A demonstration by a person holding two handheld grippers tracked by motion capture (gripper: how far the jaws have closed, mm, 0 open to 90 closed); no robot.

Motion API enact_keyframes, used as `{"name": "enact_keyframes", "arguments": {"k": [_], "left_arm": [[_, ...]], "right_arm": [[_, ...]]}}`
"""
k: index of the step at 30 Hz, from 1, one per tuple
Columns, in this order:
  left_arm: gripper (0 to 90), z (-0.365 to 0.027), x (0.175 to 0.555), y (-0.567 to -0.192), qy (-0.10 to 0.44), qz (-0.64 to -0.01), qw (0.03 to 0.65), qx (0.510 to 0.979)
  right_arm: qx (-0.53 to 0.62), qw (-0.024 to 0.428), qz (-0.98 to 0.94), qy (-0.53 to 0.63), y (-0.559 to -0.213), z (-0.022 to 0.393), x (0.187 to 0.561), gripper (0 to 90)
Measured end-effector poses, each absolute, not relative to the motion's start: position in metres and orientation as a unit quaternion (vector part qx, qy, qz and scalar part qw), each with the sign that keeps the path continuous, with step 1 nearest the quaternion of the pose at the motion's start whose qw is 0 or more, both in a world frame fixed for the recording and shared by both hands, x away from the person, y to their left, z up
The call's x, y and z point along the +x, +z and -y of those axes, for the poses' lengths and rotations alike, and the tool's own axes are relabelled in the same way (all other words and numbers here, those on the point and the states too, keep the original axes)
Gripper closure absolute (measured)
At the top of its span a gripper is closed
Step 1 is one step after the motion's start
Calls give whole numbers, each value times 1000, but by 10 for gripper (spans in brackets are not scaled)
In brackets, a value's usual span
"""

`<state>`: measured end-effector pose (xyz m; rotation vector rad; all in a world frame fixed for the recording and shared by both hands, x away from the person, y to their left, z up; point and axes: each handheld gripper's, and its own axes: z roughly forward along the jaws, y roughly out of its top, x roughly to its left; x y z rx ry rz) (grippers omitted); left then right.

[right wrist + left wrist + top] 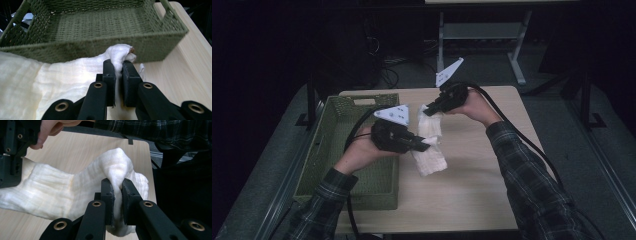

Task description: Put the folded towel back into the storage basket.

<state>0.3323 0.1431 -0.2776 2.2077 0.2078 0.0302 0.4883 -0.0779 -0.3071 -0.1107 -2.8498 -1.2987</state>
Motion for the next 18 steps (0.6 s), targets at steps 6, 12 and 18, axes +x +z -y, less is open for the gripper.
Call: {"name": "enact_keyframes", "arguments": {"k": [6, 12, 18], "left_arm": [[811, -173, 330, -276, 24, -96, 448, 889], [811, -204, 326, -279, 38, -120, 447, 886], [811, -233, 323, -281, 46, -145, 444, 883]], "right_arm": [[-22, 2, 909, -416, -302, 48, 493, 829], [-15, 8, 907, -421, -301, 20, 497, 828], [-2, 9, 907, -421, -304, -8, 500, 828]]}}
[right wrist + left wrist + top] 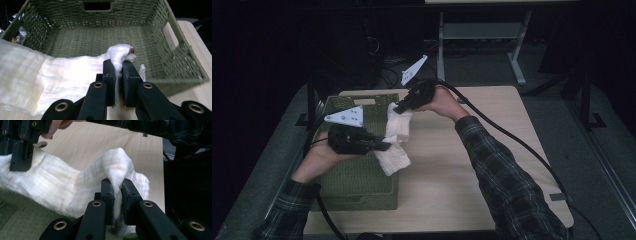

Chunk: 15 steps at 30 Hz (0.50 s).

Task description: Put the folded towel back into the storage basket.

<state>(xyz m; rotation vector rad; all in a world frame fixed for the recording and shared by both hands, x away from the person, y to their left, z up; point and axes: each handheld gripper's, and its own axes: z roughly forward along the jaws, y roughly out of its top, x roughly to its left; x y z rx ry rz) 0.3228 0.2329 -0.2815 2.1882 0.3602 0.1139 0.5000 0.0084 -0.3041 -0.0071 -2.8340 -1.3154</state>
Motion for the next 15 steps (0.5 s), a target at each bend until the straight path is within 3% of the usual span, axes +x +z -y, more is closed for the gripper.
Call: {"name": "enact_keyframes", "arguments": {"k": [15], "left_arm": [[809, -267, 311, -298, 46, -170, 441, 880]], "right_arm": [[13, 17, 907, -420, -308, -57, 499, 828]]}}
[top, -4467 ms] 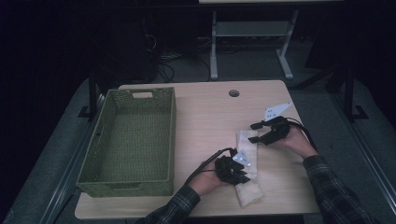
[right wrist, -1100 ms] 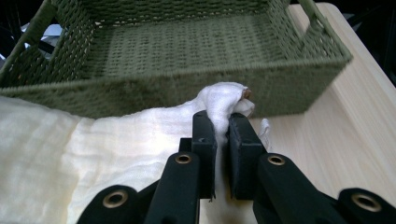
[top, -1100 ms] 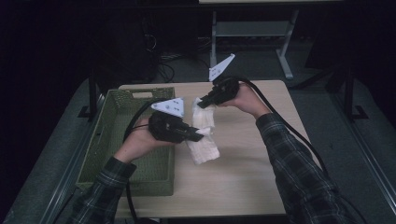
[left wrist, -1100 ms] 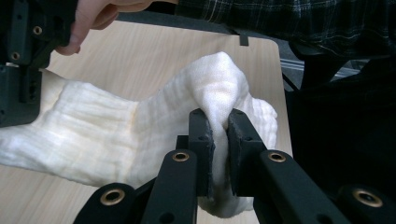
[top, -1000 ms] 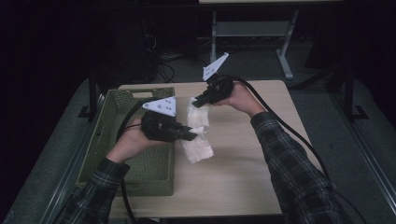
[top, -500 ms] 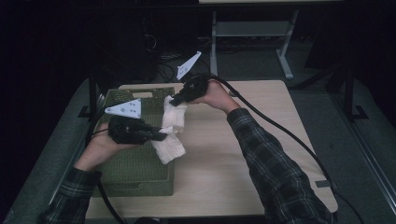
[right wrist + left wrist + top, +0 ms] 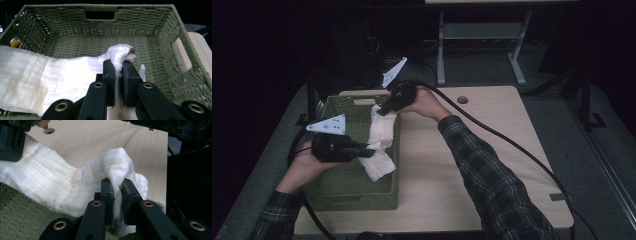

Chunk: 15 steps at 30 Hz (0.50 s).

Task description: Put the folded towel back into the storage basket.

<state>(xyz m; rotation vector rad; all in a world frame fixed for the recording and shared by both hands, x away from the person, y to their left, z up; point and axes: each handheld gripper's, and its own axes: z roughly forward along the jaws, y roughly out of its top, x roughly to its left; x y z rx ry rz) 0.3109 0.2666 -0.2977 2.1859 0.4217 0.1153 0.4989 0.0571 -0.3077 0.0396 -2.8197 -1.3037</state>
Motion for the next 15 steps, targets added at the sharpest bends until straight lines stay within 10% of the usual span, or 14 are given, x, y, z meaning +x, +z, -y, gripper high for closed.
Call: {"name": "enact_keyframes", "arguments": {"k": [11, 15], "left_arm": [[791, -271, 311, -305, 45, -176, 427, 886], [651, -273, 312, -308, 44, -182, 436, 880]], "right_arm": [[27, 21, 910, -413, -316, -75, 497, 828], [25, 22, 911, -410, -318, -76, 498, 828]]}}
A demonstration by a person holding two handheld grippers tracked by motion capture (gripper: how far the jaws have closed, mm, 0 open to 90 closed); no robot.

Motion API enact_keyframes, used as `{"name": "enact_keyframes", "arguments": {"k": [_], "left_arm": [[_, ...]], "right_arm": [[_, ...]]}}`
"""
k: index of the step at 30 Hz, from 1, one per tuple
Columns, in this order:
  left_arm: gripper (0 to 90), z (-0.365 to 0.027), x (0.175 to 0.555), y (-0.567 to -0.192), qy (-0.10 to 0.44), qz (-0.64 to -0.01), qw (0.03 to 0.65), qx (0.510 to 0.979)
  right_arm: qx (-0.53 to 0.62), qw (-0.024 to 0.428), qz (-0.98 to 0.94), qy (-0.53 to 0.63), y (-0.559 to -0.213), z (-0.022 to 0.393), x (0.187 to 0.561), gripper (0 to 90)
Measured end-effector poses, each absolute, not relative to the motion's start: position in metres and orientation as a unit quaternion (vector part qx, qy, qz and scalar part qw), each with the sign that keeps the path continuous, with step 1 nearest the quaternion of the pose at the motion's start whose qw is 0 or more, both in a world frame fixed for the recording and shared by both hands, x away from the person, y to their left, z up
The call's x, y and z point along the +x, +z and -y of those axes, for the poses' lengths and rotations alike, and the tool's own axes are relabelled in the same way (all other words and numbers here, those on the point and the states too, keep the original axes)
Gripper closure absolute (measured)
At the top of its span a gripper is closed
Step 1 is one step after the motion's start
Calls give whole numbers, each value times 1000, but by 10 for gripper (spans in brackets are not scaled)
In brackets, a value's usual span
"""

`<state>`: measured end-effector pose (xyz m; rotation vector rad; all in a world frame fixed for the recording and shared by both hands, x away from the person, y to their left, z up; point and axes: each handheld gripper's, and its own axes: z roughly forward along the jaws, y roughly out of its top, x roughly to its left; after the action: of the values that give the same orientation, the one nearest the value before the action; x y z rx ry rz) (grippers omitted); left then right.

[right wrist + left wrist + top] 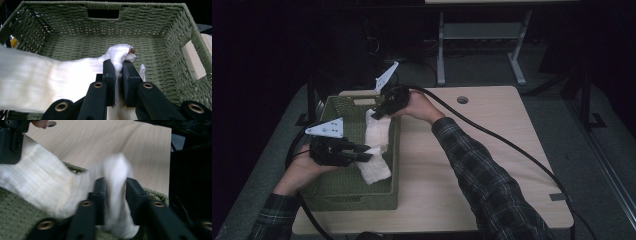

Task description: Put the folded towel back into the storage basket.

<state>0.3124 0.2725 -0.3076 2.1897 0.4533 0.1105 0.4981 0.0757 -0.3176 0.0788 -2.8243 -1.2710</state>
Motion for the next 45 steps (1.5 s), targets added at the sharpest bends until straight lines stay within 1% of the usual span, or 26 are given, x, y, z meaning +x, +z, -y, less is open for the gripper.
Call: {"name": "enact_keyframes", "arguments": {"k": [3, 5, 7, 21, 23, 25, 26, 31, 34, 40, 45], "left_arm": [[572, -271, 314, -309, 48, -186, 437, 879], [538, -270, 314, -310, 50, -185, 437, 879], [523, -268, 315, -311, 49, -186, 438, 878], [507, -262, 321, -315, 41, -182, 445, 876], [506, -262, 322, -315, 39, -181, 447, 875], [506, -262, 323, -315, 40, -180, 447, 875], [505, -262, 323, -315, 39, -180, 449, 874], [495, -259, 326, -317, 39, -181, 453, 872], [473, -256, 327, -316, 40, -184, 455, 871], [427, -240, 331, -312, 44, -186, 461, 867], [391, -223, 333, -309, 53, -199, 464, 862]], "right_arm": [[24, 22, 913, -406, -319, -76, 499, 828], [24, 20, 915, -401, -322, -76, 500, 828], [22, 22, 917, -398, -324, -77, 501, 828], [-2, 11, 917, -398, -334, -76, 524, 821], [-10, 3, 916, -401, -335, -75, 528, 796], [-21, -13, 914, -406, -335, -72, 533, 709], [-26, -21, 911, -411, -333, -71, 535, 686], [-29, -34, 903, -428, -322, -63, 536, 645], [-27, -33, 901, -432, -317, -59, 533, 615], [-24, -30, 898, -439, -311, -43, 523, 584], [-28, -30, 897, -441, -309, -24, 515, 538]]}}
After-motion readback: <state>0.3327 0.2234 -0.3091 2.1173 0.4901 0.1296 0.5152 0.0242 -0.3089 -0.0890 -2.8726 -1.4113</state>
